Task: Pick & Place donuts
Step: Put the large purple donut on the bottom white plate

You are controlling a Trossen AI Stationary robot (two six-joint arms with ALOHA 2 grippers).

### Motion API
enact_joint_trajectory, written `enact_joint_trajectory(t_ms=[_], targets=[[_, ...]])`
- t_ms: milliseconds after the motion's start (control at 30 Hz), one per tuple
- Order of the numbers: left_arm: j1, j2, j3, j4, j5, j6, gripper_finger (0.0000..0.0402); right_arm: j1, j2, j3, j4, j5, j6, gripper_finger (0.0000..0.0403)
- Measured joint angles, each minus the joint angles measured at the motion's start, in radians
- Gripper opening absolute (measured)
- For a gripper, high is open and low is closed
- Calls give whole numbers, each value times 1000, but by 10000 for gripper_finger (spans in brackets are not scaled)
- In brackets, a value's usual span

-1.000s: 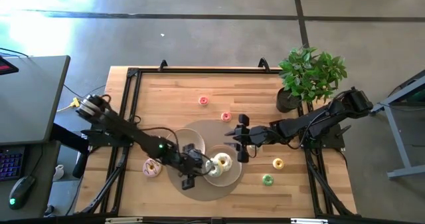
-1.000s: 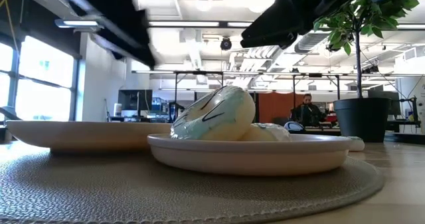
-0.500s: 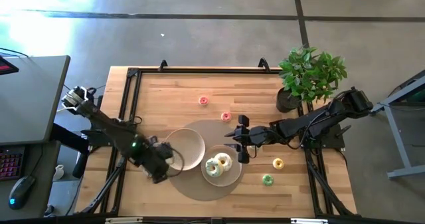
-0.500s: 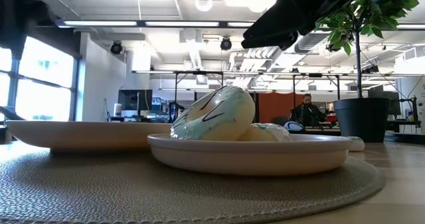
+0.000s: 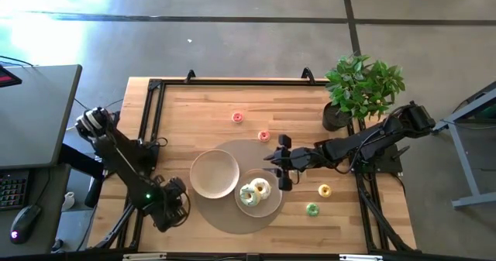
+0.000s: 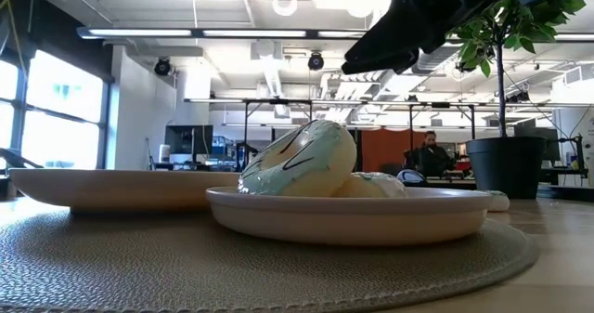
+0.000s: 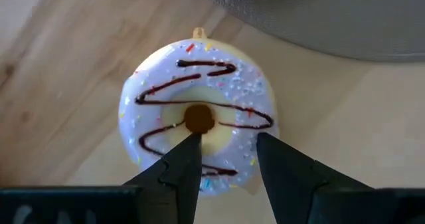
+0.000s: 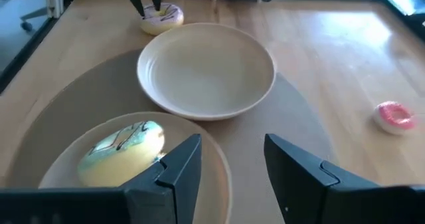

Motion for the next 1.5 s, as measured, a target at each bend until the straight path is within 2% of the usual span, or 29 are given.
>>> enact_joint_trajectory(t_ms=[133, 233, 333, 467, 667, 800, 900, 1000, 1067, 1200, 1333, 1500], targets=[[1, 30, -11, 42, -2, 34, 142, 0, 0, 0, -3, -79, 16, 161], [1, 31, -12, 77, -4, 105, 129, 1, 0, 0, 6, -100, -28, 161], [4, 31, -13, 111, -10, 160, 89, 0, 0, 0, 12, -104, -52, 161], [2, 28, -10, 136, 2, 206, 14, 0, 0, 0, 15, -102, -58, 161], [2, 28, 42, 139, -32, 302, 13, 0, 0, -2, 61, -75, -82, 161], [3, 28, 109, 129, -96, 388, 6, 0, 0, -2, 112, -126, -130, 161], [3, 28, 177, 120, -168, 470, 4, 19, 19, -2, 184, -164, -230, 161], [24, 28, 248, 132, -211, 555, 2, 55, 62, -2, 281, -168, -398, 161], [66, 28, 275, 168, -177, 586, 2, 79, 92, -2, 338, -169, -519, 161], [192, 28, 285, 274, -23, 697, 1, 124, 147, -2, 419, -166, -679, 161], [326, 38, 285, 393, 119, 922, 1, 154, 165, -2, 454, -151, -721, 161], [484, 65, 285, 554, 355, 1173, 1, 169, 165, -2, 469, -150, -722, 161]])
